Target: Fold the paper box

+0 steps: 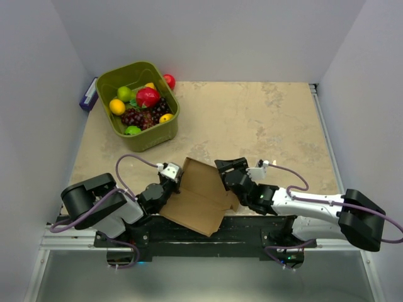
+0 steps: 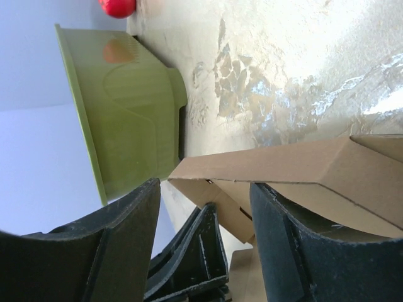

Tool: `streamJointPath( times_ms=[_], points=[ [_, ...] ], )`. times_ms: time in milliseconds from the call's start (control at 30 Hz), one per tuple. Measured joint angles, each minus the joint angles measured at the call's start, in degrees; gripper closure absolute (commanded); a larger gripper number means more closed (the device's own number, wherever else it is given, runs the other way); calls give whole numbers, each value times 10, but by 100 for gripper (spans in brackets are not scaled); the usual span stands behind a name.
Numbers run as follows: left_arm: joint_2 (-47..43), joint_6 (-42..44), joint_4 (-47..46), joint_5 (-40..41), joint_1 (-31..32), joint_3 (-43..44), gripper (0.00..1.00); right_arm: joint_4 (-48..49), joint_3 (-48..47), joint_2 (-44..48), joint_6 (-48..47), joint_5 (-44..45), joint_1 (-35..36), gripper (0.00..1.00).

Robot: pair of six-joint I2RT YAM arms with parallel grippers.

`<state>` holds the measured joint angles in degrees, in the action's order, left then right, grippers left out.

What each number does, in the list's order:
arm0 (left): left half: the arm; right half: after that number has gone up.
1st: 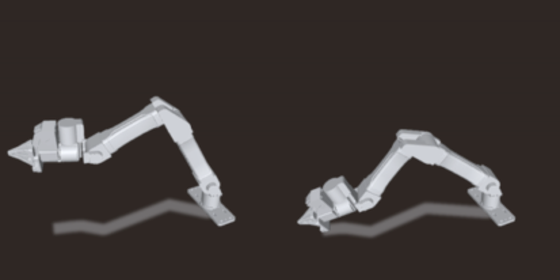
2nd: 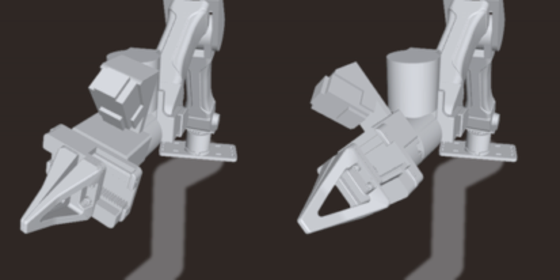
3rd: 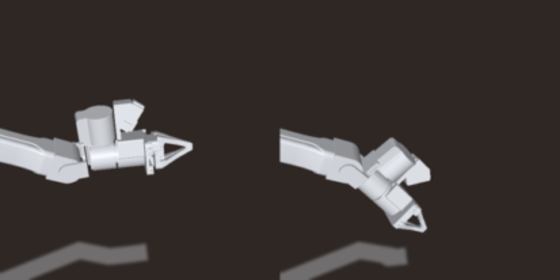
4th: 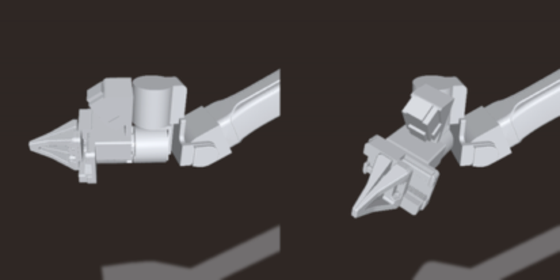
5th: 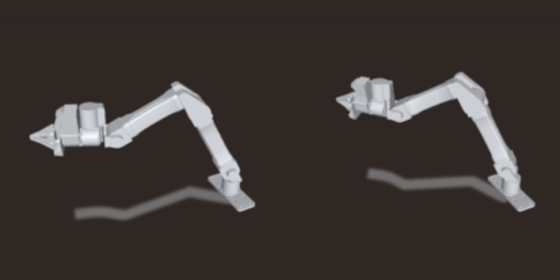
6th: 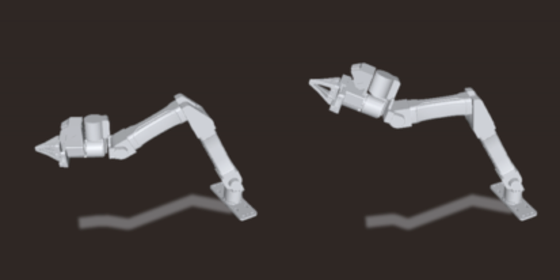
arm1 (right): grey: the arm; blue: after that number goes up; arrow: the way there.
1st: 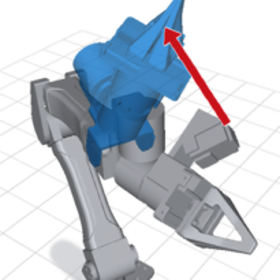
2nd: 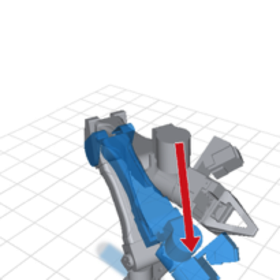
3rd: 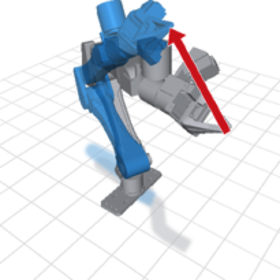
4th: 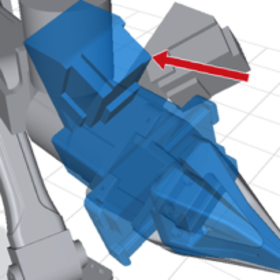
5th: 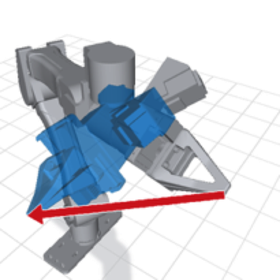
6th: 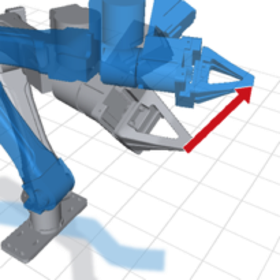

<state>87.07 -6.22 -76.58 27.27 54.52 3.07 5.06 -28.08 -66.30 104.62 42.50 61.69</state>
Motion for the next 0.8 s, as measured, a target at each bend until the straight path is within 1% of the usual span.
streamJointPath(
  times_ms=[167, 267, 300, 367, 400, 467, 500, 567, 600, 633, 800],
  points=[
    [1, 5, -1, 0, 1, 0, 100, -3, 0, -16, 24, 4, -10, 42],
    [1, 10, -1, 0, 2, 0, 100, -3, -2, -37, 38, 5, -12, 48],
    [1, 11, -1, -1, 3, 0, 100, -3, -2, -45, 44, 5, -14, 53],
    [1, 14, -1, -2, 3, 0, 100, -3, -4, -59, 54, 5, -14, 60],
    [1, 15, -1, -3, 3, 0, 100, -4, -4, -65, 58, 5, -15, 67],
    [1, 20, -1, -5, 3, 0, 100, -5, -5, -71, 65, 5, -16, 76],
    [1, 24, -1, -6, 3, 0, 100, -6, -6, -73, 68, 5, -16, 85],
    [1, 30, -1, -6, 3, 0, 100, -6, -10, -73, 71, 5, -16, 92],
    [1, 36, -2, -5, 4, 0, 100, -6, -13, -72, 74, 5, -16, 98],
    [1, 42, -3, -3, 6, 0, 100, -7, -18, -71, 74, 5, -17, 100],
    [1, 76, -14, 31, 20, 0, 100, -16, -40, -63, 57, 11, -17, 100]
  ],
)
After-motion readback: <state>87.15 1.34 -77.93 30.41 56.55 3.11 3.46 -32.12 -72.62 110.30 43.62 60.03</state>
